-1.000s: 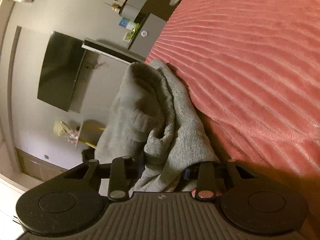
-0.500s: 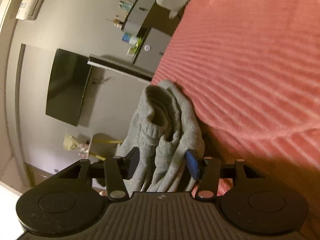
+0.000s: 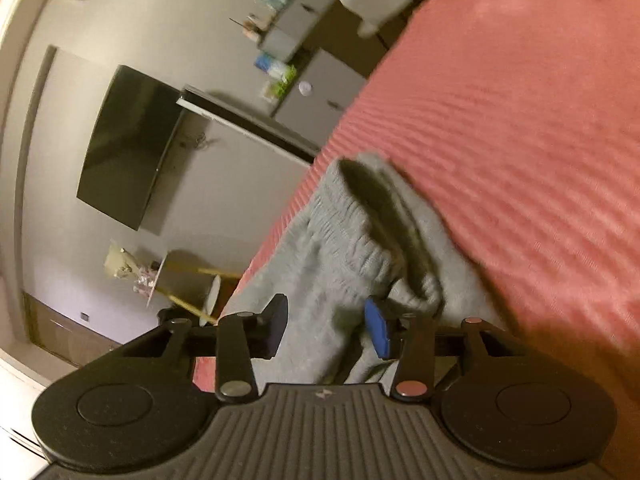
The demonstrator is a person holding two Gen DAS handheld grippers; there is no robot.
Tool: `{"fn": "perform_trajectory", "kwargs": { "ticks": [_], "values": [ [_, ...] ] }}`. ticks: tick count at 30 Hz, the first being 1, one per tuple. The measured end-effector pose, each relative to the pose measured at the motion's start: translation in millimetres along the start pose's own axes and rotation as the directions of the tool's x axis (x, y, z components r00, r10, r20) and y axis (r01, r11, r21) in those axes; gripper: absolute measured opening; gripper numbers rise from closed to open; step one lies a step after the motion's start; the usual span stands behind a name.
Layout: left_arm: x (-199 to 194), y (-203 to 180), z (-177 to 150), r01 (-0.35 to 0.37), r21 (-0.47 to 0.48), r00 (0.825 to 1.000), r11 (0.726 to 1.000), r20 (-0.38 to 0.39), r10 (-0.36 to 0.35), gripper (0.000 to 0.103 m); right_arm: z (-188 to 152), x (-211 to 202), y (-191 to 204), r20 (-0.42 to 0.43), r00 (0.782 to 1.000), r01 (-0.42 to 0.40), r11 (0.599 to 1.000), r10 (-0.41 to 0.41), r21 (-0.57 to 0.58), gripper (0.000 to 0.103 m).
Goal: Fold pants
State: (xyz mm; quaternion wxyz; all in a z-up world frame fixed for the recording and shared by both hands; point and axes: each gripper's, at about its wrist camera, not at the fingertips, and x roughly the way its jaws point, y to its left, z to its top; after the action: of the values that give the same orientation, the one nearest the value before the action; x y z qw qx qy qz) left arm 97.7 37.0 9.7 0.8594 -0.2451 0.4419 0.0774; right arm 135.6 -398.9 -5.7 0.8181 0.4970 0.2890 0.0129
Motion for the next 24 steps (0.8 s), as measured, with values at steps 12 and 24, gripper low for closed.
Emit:
{"fn": "perform_trajectory", "kwargs": {
  "ticks": [12, 24],
  "values": [
    [-3.7, -16.0, -7.3, 0.024, 0.064, 0.997, 0.998, 0.074, -0.029, 0.098, -9.4, 23.6, 27.1, 0.030, 0.991, 0.134, 0.983, -0.131, -0.122, 0.017],
    [-6.8, -25.8, -10.5, -0.008, 0.126, 0.997, 0.992, 0.082, -0.002, 0.102, -21.3, -19.5, 3.4, 0.108, 0.975, 0.217, 0.945, -0.195, -0.246, 0.031]
  ]
}}
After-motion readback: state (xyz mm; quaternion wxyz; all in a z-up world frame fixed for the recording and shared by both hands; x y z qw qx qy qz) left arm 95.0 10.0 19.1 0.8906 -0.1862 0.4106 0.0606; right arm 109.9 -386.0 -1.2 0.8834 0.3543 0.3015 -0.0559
